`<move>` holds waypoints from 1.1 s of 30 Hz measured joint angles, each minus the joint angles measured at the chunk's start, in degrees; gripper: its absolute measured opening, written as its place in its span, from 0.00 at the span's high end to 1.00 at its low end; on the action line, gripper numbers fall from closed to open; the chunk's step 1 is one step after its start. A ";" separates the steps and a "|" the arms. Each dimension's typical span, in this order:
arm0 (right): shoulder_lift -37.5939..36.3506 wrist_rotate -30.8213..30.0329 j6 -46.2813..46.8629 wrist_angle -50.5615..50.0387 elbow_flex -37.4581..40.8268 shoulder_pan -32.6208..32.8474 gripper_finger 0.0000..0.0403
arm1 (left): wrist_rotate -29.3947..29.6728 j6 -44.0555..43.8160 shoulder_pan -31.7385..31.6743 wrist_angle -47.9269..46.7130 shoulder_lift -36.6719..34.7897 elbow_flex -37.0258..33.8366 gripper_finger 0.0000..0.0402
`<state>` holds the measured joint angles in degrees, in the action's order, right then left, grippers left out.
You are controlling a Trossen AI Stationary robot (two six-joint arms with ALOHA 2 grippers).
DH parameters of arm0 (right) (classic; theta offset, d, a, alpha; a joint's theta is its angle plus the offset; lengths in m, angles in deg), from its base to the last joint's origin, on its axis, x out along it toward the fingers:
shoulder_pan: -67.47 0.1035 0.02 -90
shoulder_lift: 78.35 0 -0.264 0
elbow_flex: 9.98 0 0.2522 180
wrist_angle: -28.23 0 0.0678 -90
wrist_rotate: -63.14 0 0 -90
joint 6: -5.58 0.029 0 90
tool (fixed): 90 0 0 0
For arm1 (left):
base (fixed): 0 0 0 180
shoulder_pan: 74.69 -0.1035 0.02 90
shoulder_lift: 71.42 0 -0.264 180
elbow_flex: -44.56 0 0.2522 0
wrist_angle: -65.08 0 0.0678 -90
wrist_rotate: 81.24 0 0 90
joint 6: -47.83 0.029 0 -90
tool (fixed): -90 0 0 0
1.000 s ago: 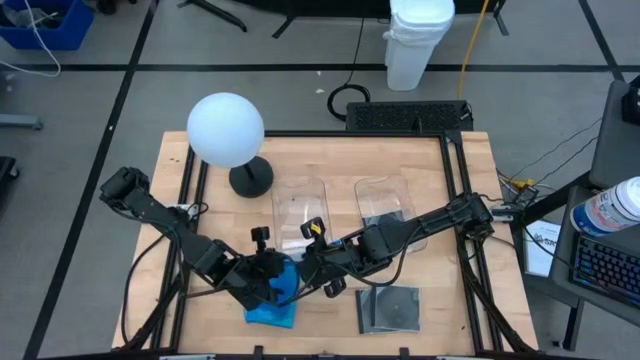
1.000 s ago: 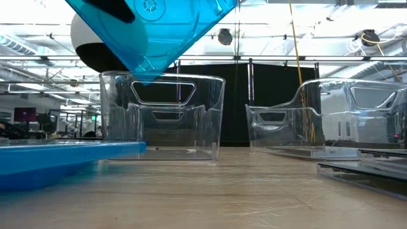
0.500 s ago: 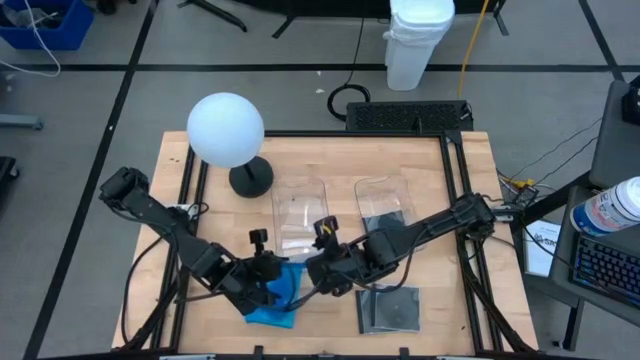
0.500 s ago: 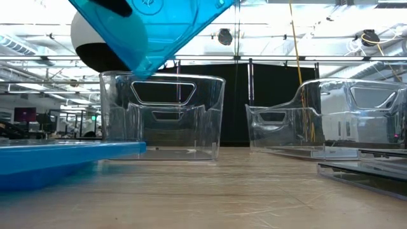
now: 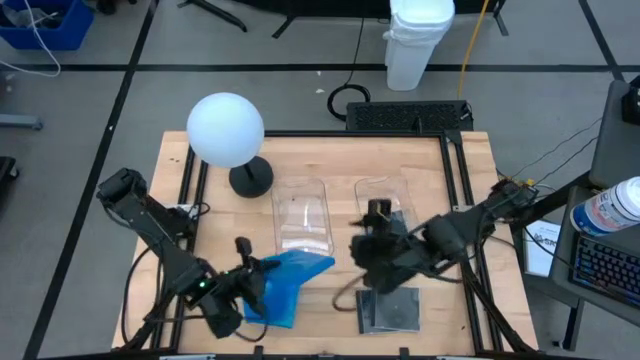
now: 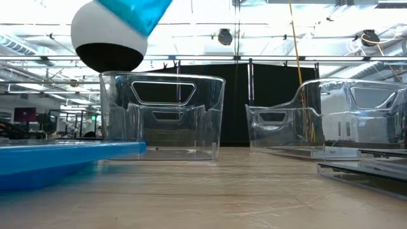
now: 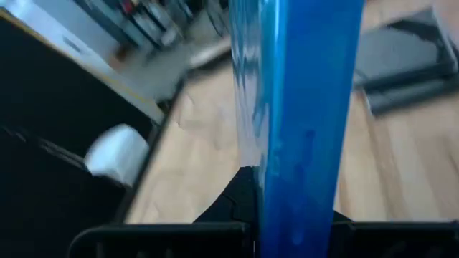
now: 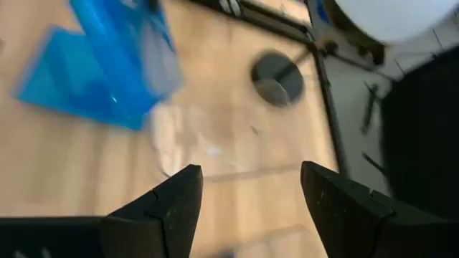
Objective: Pick & place jewel cases by type
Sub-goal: Put the blue CD case into the left transparent bin
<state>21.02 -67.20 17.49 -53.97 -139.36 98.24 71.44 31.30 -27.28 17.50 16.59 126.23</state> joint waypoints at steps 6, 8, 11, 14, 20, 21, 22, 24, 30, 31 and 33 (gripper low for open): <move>-11.39 -0.37 -4.38 23.79 19.91 4.20 0.46 | 1.77 16.66 2.72 15.15 0.04 0.03 0.97; -15.17 -0.29 -5.99 32.33 27.91 5.59 0.46 | 0.99 21.28 3.09 19.67 0.04 0.05 0.97; -21.30 -0.28 -9.53 45.17 40.72 7.53 0.46 | -1.67 25.38 3.09 22.68 0.04 0.05 0.98; -28.52 -0.25 -12.46 57.22 53.72 7.79 0.47 | -3.03 27.89 2.98 24.57 0.04 0.05 0.97; -41.19 9.90 -20.36 87.52 77.05 2.74 0.49 | -7.53 30.38 -0.19 25.53 0.04 0.05 0.98; -42.52 11.94 -21.78 92.74 79.98 2.03 0.50 | -8.29 30.50 -0.89 25.62 0.04 0.05 0.98; -43.67 13.09 -23.36 96.62 82.60 1.55 0.50 | -9.36 30.90 -1.69 25.81 0.04 0.05 0.98; -45.21 12.63 -25.80 100.81 86.98 0.46 0.51 | -12.09 31.72 -3.09 26.46 0.04 0.05 0.97; -44.53 18.04 -24.63 112.26 93.35 -5.50 0.52 | -15.28 34.81 -6.84 26.92 0.04 0.05 0.98; -44.13 21.00 -24.06 114.14 93.95 -6.55 0.52 | -16.05 35.62 -7.39 27.06 0.04 0.05 0.98; -42.53 24.70 -22.33 116.98 94.49 -8.83 0.52 | -17.54 37.27 -8.41 28.15 0.06 0.05 0.96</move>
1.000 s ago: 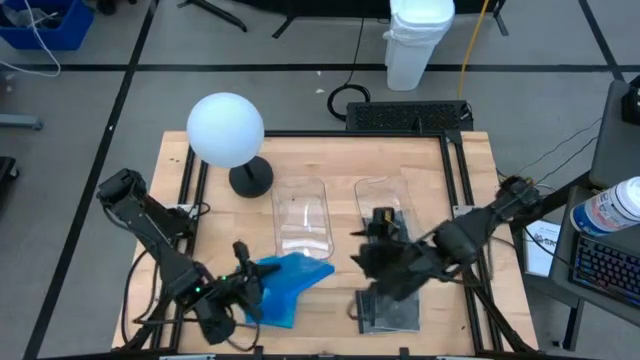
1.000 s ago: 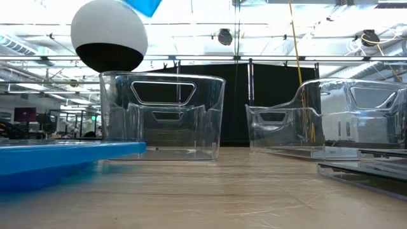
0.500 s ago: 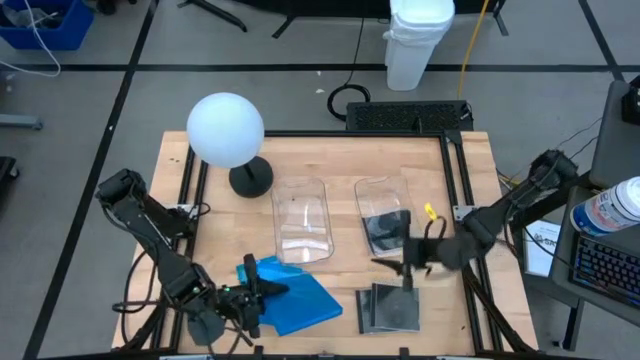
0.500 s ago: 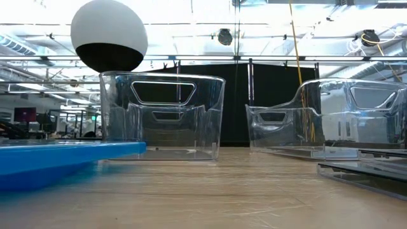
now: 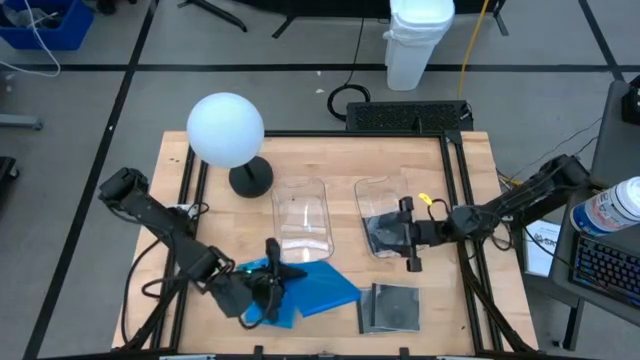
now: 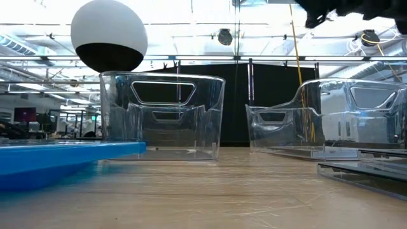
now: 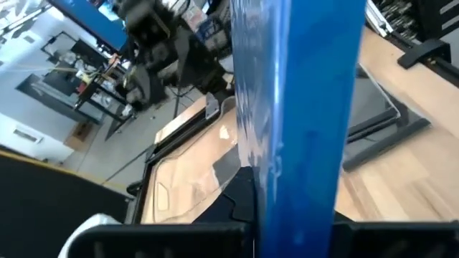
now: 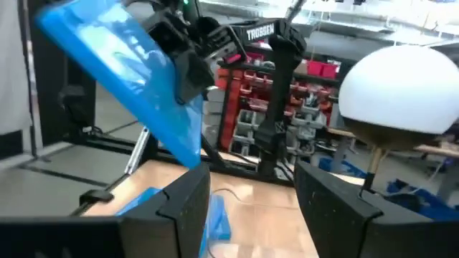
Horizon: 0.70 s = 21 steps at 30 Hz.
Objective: Pick & place jewel cases by type
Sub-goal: Put the blue CD case into the left transparent bin
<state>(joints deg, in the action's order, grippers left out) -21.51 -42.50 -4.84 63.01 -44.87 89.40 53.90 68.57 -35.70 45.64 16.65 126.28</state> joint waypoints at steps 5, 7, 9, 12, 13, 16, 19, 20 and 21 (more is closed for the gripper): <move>6.36 9.02 2.88 5.00 0.04 -2.31 0.52 | -3.37 5.40 -3.23 5.32 0.00 0.02 0.98; 8.87 12.13 2.52 9.49 0.09 -2.21 0.52 | -3.69 7.09 -4.71 8.21 0.00 0.02 0.98; 10.85 12.55 0.54 14.02 0.07 -1.33 0.52 | -3.86 8.15 -6.11 10.86 -0.02 0.05 0.96; 13.50 7.50 -5.70 16.50 -0.84 0.46 0.52 | -7.50 8.53 -8.22 12.25 -0.04 0.07 0.97; 14.27 4.71 -8.35 16.14 -1.53 1.12 0.52 | -8.44 8.21 -8.83 12.27 -0.04 0.07 0.98; 16.87 -0.55 -14.72 16.05 -3.97 2.54 0.52 | -10.65 7.16 -10.31 12.47 -0.04 0.07 0.98; 18.97 -0.68 -16.00 16.25 -6.75 2.84 0.52 | -11.36 6.94 -11.07 12.46 -0.04 0.07 0.96; 19.60 -0.65 -15.99 16.38 -7.85 2.83 0.52 | -11.75 6.56 -11.23 12.44 -0.04 0.07 0.96; 20.26 -0.71 -16.16 16.42 -8.85 2.82 0.52 | -12.27 6.45 -11.40 12.44 -0.04 0.07 0.96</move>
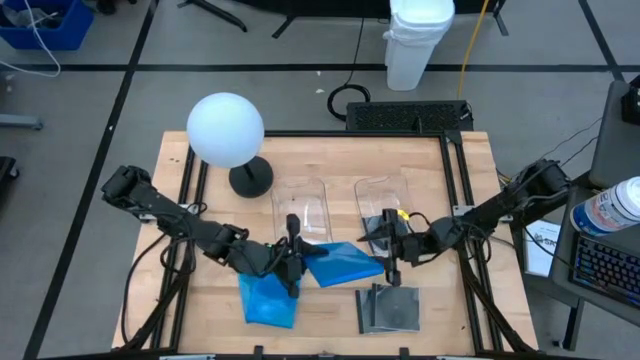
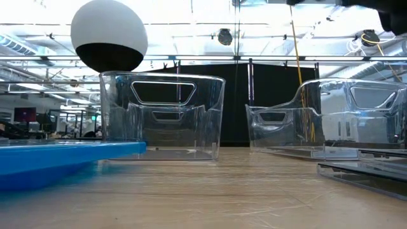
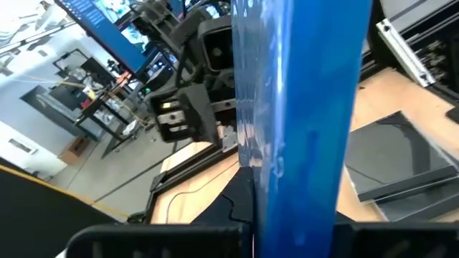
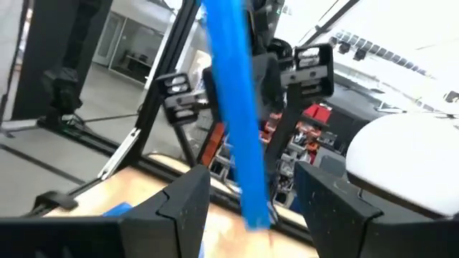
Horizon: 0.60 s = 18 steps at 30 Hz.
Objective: Pick & place jewel cases by type
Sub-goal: Put the blue CD case into the left transparent bin
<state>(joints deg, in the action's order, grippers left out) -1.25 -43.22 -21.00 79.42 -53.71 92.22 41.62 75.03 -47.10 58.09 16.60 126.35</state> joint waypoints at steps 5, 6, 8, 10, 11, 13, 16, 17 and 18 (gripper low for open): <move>2.72 0.11 -1.33 -0.87 -4.39 -0.16 0.53 | -1.57 -0.65 -0.31 -0.02 0.00 0.00 0.98; 3.05 0.45 -1.22 -1.01 -5.21 -0.27 0.53 | -1.55 -0.74 -0.31 -0.05 0.00 0.00 0.97; 3.97 2.34 -0.84 -1.73 -6.82 -0.53 0.55 | -1.40 -1.25 -0.31 -0.35 0.00 0.00 0.95; 4.74 3.02 -0.07 -2.57 -7.75 -0.59 0.59 | -1.40 -1.84 -0.26 -0.67 0.00 0.00 0.95; 4.89 3.07 0.22 -2.94 -8.20 -0.57 0.62 | -1.42 -1.97 -0.20 -0.83 0.00 0.00 0.96; 4.92 3.13 0.44 -3.40 -8.68 -0.73 0.70 | -1.42 -2.13 0.03 -1.02 0.00 0.00 0.98; 4.98 3.21 0.48 -4.35 -8.77 -0.76 0.85 | -1.14 -2.12 0.43 -1.44 0.00 0.00 0.97; 5.00 2.99 0.38 -4.38 -8.77 -0.76 0.90 | -1.27 -2.27 0.60 -1.55 0.00 0.00 0.95; 4.94 2.95 0.34 -4.45 -8.77 -0.76 0.94 | -1.07 -2.29 0.69 -1.67 0.02 0.00 0.93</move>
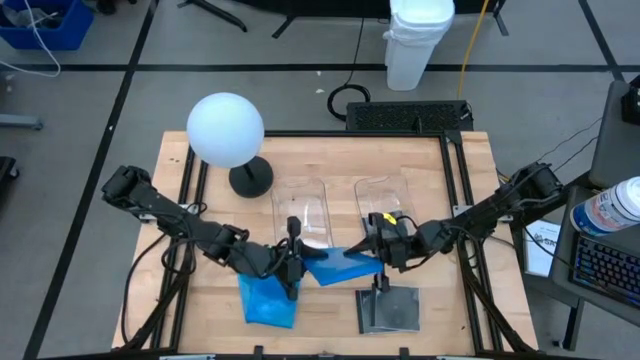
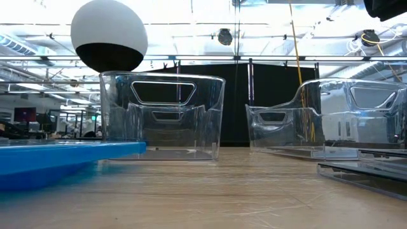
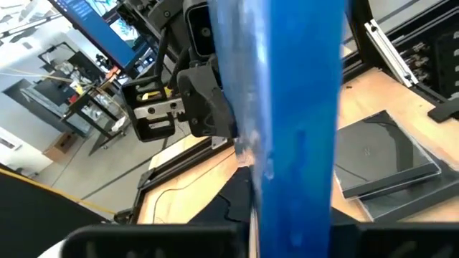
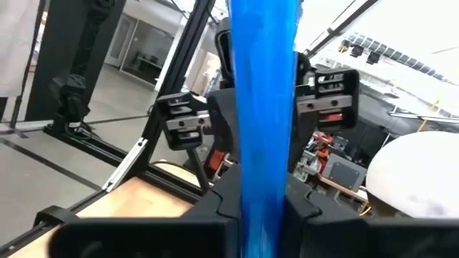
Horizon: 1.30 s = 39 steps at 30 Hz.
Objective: Pick & place jewel cases by type
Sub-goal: Put the blue CD case into the left transparent bin
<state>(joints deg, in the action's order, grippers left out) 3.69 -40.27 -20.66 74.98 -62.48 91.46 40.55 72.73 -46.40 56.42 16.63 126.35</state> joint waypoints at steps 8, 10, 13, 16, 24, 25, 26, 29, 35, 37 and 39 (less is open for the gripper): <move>-1.83 -3.05 1.14 -3.77 0.02 -0.03 0.91 | 6.66 1.29 2.74 -6.95 -0.29 0.00 0.76; -3.30 -3.47 1.11 -6.28 0.02 -0.09 0.93 | 10.31 2.32 4.22 -9.94 -1.43 -0.02 0.74; -5.68 -3.61 1.36 -9.30 0.02 -0.11 0.94 | 11.50 2.49 6.02 -14.76 -4.47 -0.02 0.71; -7.62 -3.50 1.42 -11.23 0.02 0.04 0.94 | 10.48 2.49 7.65 -21.79 -9.94 -0.02 0.69; -8.55 -2.99 1.24 -12.76 0.04 0.11 0.93 | -22.63 1.14 -3.99 -26.04 -27.13 -0.80 0.74; -8.55 -2.99 0.87 -12.85 0.04 0.11 0.93 | -27.15 0.03 -6.91 -25.03 -28.41 -1.78 0.74; -8.55 -2.99 0.50 -13.07 0.04 0.11 0.93 | -30.91 -1.77 -9.70 -23.70 -29.41 -3.05 0.75; -8.50 -2.89 0.55 -13.00 0.06 0.11 0.93 | -40.17 -5.79 -16.03 -18.77 -32.66 -9.22 0.78; -8.52 0.86 5.93 -15.07 0.07 -0.53 0.92 | -42.10 -11.36 -17.99 1.11 -41.17 -30.80 0.91; -8.52 3.15 8.92 -15.55 0.07 -1.13 0.93 | -41.05 -14.20 -16.78 12.02 -43.64 -38.88 0.96; -8.52 3.43 10.72 -15.96 0.07 -1.69 0.94 | -38.84 -16.80 -15.22 22.66 -44.87 -46.17 0.99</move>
<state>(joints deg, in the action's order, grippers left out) -4.84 -36.83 -9.94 59.01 -62.42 89.77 1.72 55.94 -61.62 79.08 -28.24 80.18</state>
